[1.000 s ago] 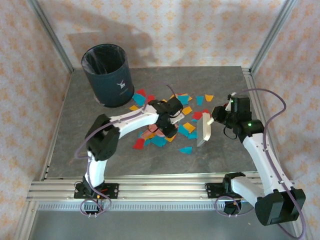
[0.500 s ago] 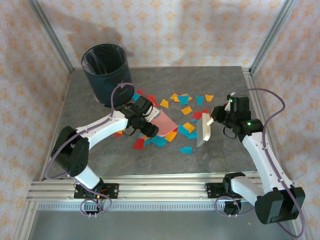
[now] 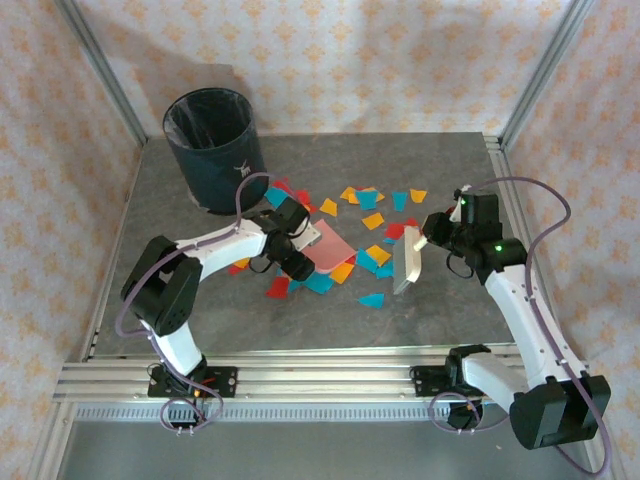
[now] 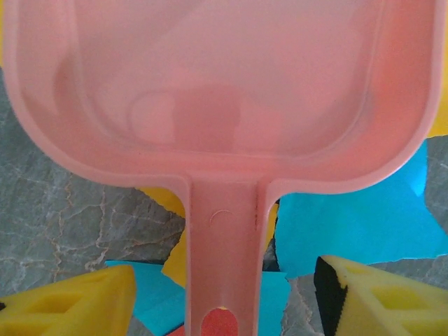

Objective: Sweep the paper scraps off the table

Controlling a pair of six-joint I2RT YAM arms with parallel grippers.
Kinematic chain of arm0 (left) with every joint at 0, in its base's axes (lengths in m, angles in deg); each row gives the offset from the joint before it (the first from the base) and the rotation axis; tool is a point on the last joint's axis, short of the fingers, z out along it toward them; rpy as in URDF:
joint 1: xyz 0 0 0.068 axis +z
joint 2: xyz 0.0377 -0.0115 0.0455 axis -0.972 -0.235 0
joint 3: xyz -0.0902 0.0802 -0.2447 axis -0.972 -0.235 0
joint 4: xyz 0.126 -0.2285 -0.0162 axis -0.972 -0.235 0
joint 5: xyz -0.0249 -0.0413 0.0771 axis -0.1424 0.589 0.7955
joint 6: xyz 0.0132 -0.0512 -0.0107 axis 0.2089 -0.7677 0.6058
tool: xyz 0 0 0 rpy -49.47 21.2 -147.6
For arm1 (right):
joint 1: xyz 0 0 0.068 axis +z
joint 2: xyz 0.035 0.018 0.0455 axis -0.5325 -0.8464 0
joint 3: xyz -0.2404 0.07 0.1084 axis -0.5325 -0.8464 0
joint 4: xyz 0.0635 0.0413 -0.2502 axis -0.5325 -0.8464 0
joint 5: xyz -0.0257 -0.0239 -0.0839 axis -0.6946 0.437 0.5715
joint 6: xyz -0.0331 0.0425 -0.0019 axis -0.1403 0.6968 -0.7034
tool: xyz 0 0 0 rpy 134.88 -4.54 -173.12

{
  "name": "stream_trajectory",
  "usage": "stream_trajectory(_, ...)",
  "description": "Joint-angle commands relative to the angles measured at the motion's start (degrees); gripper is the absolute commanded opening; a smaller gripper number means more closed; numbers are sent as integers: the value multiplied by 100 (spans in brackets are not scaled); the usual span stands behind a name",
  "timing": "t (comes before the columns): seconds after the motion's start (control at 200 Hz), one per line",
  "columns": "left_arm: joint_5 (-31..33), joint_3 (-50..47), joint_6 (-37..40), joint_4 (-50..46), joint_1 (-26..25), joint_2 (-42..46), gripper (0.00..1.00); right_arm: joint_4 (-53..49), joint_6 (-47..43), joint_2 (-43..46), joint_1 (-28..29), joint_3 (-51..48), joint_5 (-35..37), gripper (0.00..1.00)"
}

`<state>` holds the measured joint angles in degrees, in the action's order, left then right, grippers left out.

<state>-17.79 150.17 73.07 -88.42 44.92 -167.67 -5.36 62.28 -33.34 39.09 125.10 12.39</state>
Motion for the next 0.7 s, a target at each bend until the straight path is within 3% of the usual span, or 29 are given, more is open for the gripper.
stream_trajectory(0.0, 83, 202, 251, -264, 24, -142, 65, -23, -33, 116, -24, 97, 42, 0)
stream_trajectory(0.575, 22, 306, 411, -428, 16, -497, 52, 12, 9, 55, -28, 35, 38, 0)
stream_trajectory(0.696, -3, 335, 433, -514, 13, -505, 45, 21, 11, 54, -26, 27, 35, 0)
